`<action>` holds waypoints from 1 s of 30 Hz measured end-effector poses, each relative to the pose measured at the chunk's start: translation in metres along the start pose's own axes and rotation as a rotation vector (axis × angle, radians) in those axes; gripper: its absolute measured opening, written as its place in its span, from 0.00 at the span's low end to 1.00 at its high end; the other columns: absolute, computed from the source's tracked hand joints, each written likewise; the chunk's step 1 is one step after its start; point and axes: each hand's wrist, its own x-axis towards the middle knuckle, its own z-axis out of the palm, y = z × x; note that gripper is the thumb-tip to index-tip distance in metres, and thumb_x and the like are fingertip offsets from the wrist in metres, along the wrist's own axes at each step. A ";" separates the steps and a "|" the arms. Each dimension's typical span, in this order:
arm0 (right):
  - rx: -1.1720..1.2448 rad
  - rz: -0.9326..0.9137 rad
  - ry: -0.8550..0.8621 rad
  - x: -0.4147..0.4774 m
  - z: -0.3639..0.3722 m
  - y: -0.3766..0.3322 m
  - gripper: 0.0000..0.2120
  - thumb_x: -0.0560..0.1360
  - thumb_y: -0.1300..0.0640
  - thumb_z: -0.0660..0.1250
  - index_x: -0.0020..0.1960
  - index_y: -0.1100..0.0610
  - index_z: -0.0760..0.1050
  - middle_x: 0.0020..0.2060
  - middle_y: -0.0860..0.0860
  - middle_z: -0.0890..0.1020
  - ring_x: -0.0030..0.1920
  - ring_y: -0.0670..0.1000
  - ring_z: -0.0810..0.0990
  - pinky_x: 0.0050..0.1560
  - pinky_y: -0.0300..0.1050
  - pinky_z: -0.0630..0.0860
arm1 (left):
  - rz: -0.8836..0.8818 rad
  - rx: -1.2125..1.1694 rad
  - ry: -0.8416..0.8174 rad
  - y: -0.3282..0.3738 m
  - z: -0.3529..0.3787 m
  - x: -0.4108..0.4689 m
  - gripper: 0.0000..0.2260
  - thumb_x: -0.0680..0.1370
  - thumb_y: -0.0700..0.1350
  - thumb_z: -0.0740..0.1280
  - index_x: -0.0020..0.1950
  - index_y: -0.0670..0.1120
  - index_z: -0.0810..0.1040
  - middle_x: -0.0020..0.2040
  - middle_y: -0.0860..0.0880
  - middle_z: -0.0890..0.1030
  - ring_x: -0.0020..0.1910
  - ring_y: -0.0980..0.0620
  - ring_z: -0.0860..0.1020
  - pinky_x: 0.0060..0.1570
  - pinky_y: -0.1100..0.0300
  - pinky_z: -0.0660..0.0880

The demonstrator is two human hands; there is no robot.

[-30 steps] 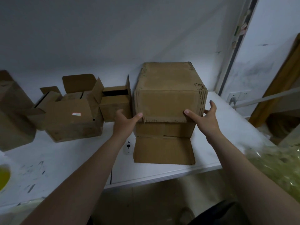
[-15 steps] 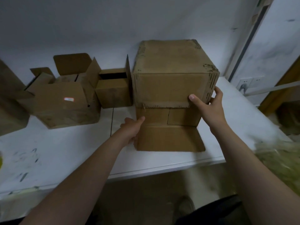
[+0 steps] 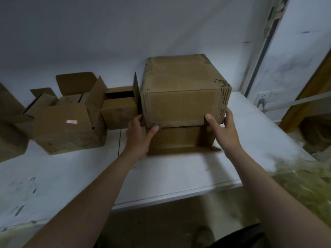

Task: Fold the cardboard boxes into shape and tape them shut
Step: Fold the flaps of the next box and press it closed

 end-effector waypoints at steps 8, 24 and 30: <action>-0.022 -0.119 0.203 -0.010 0.002 -0.017 0.25 0.82 0.38 0.57 0.76 0.33 0.52 0.73 0.41 0.70 0.72 0.56 0.69 0.71 0.62 0.68 | 0.075 -0.280 0.041 0.044 0.021 -0.003 0.12 0.82 0.59 0.63 0.63 0.60 0.66 0.54 0.65 0.74 0.59 0.54 0.77 0.44 0.62 0.71; 0.242 -0.133 -0.046 -0.116 -0.065 -0.192 0.13 0.81 0.40 0.57 0.51 0.34 0.82 0.49 0.37 0.85 0.57 0.48 0.80 0.53 0.53 0.78 | 0.129 -0.820 -0.326 0.158 -0.180 -0.092 0.27 0.84 0.65 0.50 0.59 0.54 0.85 0.62 0.34 0.76 0.60 0.31 0.72 0.62 0.57 0.72; 0.343 -0.084 -0.157 -0.167 -0.025 -0.216 0.22 0.81 0.33 0.53 0.52 0.37 0.84 0.50 0.43 0.87 0.49 0.42 0.85 0.50 0.48 0.76 | 0.109 -0.773 -0.240 0.136 -0.234 -0.139 0.39 0.76 0.75 0.47 0.72 0.50 0.76 0.66 0.46 0.81 0.68 0.46 0.77 0.73 0.41 0.65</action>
